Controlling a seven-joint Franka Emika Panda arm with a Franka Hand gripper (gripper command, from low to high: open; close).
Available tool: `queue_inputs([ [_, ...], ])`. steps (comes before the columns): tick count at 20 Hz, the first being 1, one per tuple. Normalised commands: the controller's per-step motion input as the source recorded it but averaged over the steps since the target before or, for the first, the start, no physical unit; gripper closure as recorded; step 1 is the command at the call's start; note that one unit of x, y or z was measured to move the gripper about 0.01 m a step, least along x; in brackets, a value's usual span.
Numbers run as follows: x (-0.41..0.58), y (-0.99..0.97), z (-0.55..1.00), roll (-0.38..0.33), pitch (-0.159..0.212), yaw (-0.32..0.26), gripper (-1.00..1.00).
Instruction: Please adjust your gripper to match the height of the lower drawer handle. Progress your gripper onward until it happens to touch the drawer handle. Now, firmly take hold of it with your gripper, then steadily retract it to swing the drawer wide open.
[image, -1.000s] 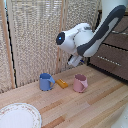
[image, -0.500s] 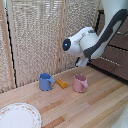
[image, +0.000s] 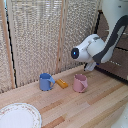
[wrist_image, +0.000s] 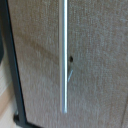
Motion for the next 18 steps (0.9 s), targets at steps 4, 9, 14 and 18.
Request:
queue_inputs([
  [4, -0.278, -0.58, 0.00, -0.258, -0.067, 0.075, -1.00],
  [9, -0.282, -0.51, 0.02, -0.171, -0.001, 0.118, -1.00],
  [14, -0.036, -0.33, -0.05, -0.067, 0.071, 0.153, 1.00],
  [18, -0.011, -0.37, 0.00, 0.008, 0.000, 0.006, 1.00],
])
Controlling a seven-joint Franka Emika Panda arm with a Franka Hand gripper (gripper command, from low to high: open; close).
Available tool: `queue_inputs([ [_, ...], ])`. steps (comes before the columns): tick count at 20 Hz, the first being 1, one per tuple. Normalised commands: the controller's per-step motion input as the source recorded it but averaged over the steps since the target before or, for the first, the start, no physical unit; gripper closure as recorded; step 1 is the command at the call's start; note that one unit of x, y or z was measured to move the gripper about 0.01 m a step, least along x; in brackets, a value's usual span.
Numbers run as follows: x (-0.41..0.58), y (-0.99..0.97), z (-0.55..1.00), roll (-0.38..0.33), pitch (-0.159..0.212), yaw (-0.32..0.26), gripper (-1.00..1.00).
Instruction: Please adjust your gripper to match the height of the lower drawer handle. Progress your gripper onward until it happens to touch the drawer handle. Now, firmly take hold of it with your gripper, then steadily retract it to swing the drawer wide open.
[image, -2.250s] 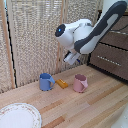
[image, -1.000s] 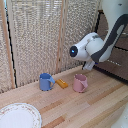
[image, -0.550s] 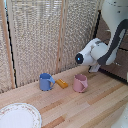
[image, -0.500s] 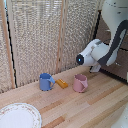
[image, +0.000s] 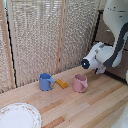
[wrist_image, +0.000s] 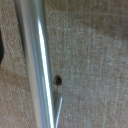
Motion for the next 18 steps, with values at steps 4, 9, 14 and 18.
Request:
queue_inputs([
  [4, -0.061, -0.46, 0.00, -0.005, 0.001, 0.142, 1.00],
  [9, -0.016, -0.26, 0.00, -0.002, 0.060, 0.238, 1.00],
  [14, 0.154, -0.01, -0.03, 0.066, 0.073, 0.162, 1.00],
  [18, 0.301, 0.43, -0.01, 0.215, 0.067, 0.014, 1.00],
])
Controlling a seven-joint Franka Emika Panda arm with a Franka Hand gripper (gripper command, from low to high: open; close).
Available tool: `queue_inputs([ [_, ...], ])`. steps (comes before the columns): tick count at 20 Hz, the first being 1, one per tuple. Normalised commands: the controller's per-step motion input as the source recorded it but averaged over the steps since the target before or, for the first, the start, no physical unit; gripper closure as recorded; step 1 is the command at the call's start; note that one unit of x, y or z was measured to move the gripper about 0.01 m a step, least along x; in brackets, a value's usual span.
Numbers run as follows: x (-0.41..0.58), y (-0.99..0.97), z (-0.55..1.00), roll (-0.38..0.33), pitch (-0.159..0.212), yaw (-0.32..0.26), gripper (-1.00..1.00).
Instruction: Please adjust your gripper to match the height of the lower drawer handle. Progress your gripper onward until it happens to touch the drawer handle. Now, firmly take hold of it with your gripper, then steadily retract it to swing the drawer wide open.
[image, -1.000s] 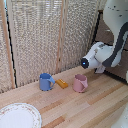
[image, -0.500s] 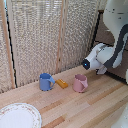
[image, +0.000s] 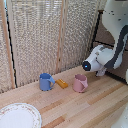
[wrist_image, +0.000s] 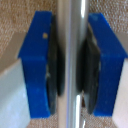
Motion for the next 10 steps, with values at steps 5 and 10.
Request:
queue_inputs([
  [5, 0.403, 0.81, 0.00, 0.177, 0.120, 0.010, 1.00],
  [10, 0.405, 0.80, 0.03, 0.191, 0.147, 0.013, 1.00],
])
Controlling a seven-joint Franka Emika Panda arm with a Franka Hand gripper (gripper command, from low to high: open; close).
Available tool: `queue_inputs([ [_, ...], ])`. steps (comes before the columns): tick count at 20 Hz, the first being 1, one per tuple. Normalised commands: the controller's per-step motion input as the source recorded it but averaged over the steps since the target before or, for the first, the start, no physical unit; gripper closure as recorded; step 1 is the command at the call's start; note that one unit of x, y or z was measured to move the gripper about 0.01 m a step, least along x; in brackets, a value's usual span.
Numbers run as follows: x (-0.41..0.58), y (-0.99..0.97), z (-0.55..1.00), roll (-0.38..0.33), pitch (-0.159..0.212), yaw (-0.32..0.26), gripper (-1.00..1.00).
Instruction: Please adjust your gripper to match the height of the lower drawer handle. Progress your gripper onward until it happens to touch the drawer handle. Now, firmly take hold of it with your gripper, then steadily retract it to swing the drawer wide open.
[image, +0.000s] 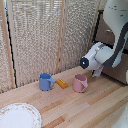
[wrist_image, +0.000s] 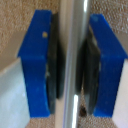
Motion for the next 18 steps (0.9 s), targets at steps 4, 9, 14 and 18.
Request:
queue_inputs([
  [4, 0.394, 0.82, 0.01, 0.178, 0.153, 0.020, 1.00],
  [9, 0.255, 0.77, -0.01, 0.073, 0.088, 0.031, -1.00],
  [14, 0.114, 0.01, 0.23, 0.009, 0.003, 0.005, -1.00],
  [18, 0.114, 0.00, 0.63, 0.050, 0.005, 0.000, -1.00],
])
